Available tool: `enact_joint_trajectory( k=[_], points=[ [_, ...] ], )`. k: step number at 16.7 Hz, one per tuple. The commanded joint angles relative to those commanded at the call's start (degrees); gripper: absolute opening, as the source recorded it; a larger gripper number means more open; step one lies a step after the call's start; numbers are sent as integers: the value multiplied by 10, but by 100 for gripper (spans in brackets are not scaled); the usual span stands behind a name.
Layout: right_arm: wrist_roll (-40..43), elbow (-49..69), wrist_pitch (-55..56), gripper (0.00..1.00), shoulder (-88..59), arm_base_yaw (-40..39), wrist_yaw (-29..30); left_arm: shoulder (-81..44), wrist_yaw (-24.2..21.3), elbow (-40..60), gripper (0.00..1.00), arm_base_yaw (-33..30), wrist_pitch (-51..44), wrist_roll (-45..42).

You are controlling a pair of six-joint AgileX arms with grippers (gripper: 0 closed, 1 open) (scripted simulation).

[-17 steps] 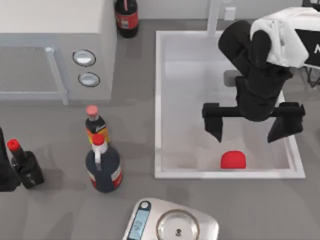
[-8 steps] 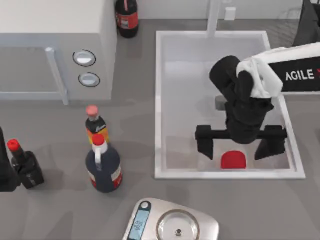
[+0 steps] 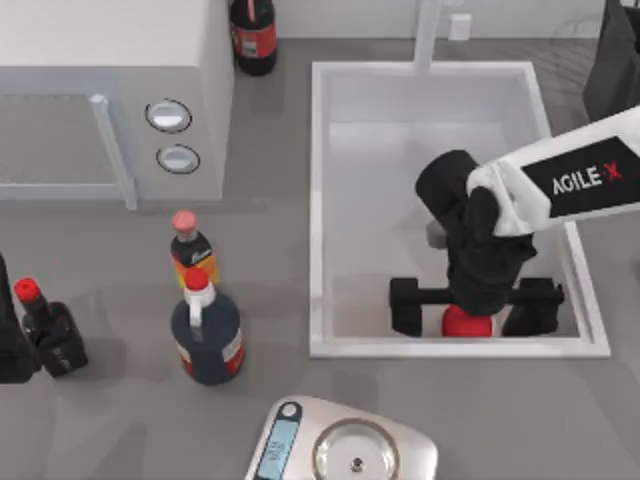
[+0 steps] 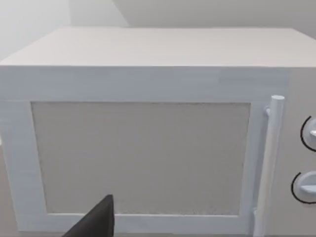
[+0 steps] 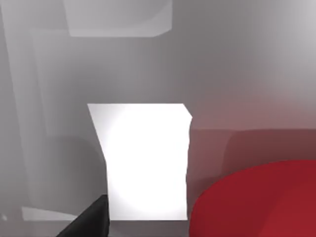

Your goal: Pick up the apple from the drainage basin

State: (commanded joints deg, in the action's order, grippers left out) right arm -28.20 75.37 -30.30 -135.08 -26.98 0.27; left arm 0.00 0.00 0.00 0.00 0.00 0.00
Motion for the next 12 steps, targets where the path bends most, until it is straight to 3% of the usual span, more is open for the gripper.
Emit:
enact_joint_trajectory(
  k=[2, 12],
  points=[
    [0, 0, 0, 100, 0, 0, 0, 0, 0, 0, 100, 0, 0, 0],
    [0, 0, 0, 25, 0, 0, 0, 0, 0, 0, 100, 0, 0, 0]
  ],
)
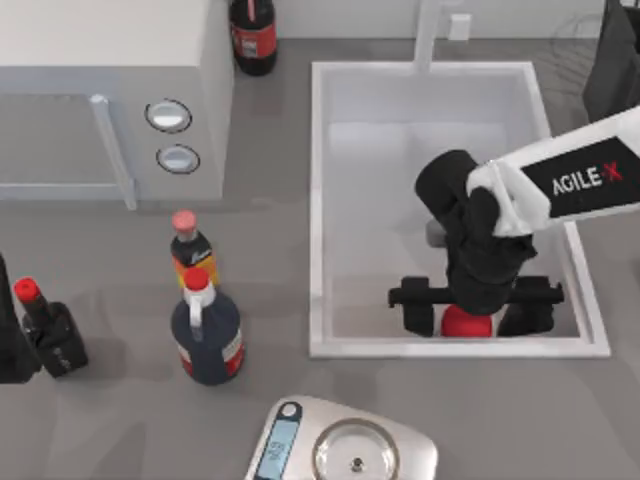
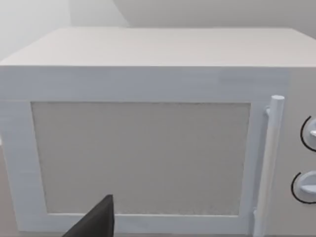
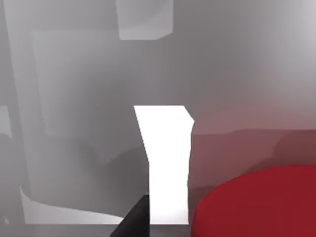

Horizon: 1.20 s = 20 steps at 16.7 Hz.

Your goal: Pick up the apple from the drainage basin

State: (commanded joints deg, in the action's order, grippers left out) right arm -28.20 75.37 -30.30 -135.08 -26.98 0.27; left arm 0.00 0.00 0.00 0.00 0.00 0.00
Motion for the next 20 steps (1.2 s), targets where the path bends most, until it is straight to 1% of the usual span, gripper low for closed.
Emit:
enact_joint_trajectory(
  k=[3, 4, 11, 12, 14, 17, 20],
  points=[
    [0, 0, 0, 2, 0, 0, 0, 0, 0, 0, 100, 0, 0, 0],
    [0, 0, 0, 0, 0, 0, 0, 0, 0, 0, 100, 0, 0, 0],
    [0, 0, 0, 0, 0, 0, 0, 0, 0, 0, 100, 0, 0, 0],
    [7, 10, -24, 0, 40, 1, 13, 0, 0, 0, 100, 0, 0, 0],
    [7, 18, -32, 0, 42, 1, 13, 0, 0, 0, 100, 0, 0, 0],
    [6, 68, -90, 0, 55, 0, 13, 0, 0, 0, 100, 0, 0, 0],
    [6, 145, -201, 0, 80, -1, 13, 0, 0, 0, 100, 0, 0, 0]
  ],
)
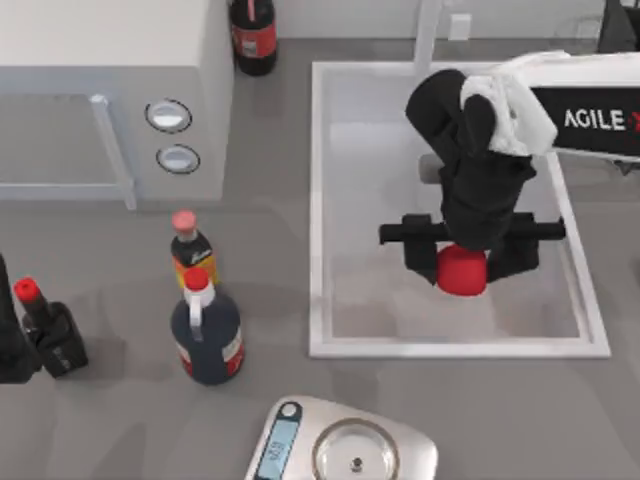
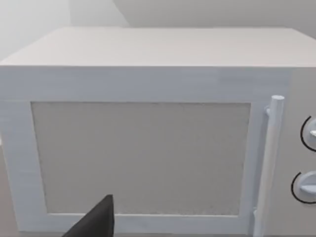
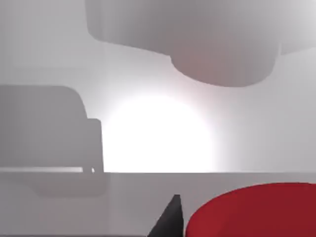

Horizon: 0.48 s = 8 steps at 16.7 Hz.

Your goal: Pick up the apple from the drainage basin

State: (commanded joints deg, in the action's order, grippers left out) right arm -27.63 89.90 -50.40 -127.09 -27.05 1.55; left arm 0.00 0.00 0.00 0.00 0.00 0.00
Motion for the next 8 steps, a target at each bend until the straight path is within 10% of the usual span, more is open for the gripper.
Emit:
enact_joint_trajectory(
  k=[8],
  points=[
    [5, 203, -308, 0, 96, 4, -1, 0, 0, 0, 100, 0, 0, 0]
  ],
)
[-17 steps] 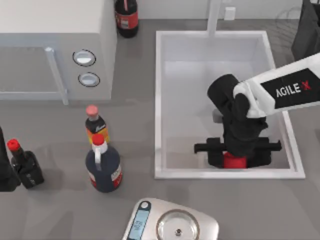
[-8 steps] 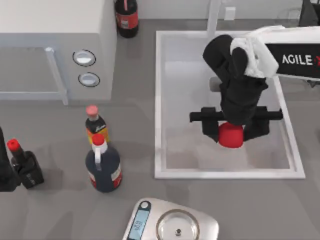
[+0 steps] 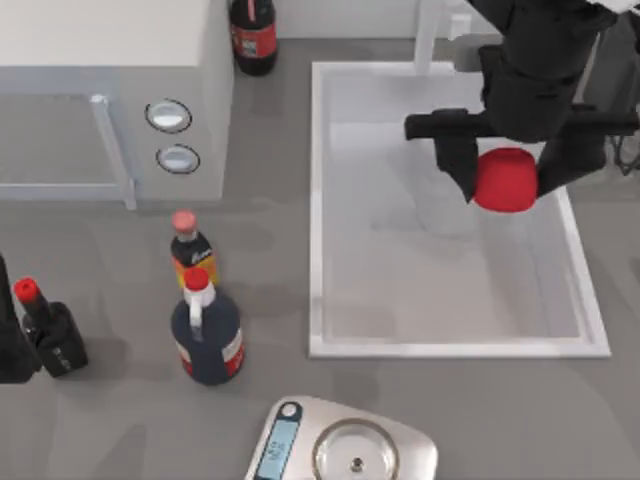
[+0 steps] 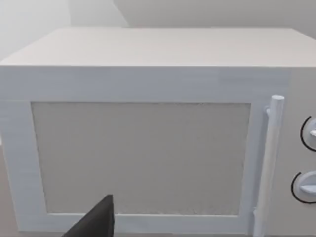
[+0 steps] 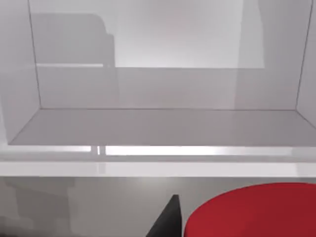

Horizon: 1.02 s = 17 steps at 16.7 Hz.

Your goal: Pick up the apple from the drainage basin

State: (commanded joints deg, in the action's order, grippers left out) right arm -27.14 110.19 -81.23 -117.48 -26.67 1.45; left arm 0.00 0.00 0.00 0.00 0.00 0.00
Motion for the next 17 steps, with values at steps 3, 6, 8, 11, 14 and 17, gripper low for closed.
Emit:
enact_joint_trajectory(
  k=[3, 6, 8, 11, 14, 17],
  points=[
    [1, 25, -29, 0, 15, 1, 0, 0, 0, 0, 100, 0, 0, 0],
    [1, 25, -29, 0, 15, 1, 0, 0, 0, 0, 100, 0, 0, 0],
    [2, 22, -27, 0, 15, 0, 0, 0, 0, 0, 100, 0, 0, 0],
    [40, -17, -17, 0, 49, 38, -2, 0, 0, 0, 100, 0, 0, 0],
    [114, -106, -1, 0, 111, 113, -6, 0, 0, 0, 100, 0, 0, 0],
    [203, -219, 18, 0, 184, 203, -10, 0, 0, 0, 100, 0, 0, 0]
  ],
)
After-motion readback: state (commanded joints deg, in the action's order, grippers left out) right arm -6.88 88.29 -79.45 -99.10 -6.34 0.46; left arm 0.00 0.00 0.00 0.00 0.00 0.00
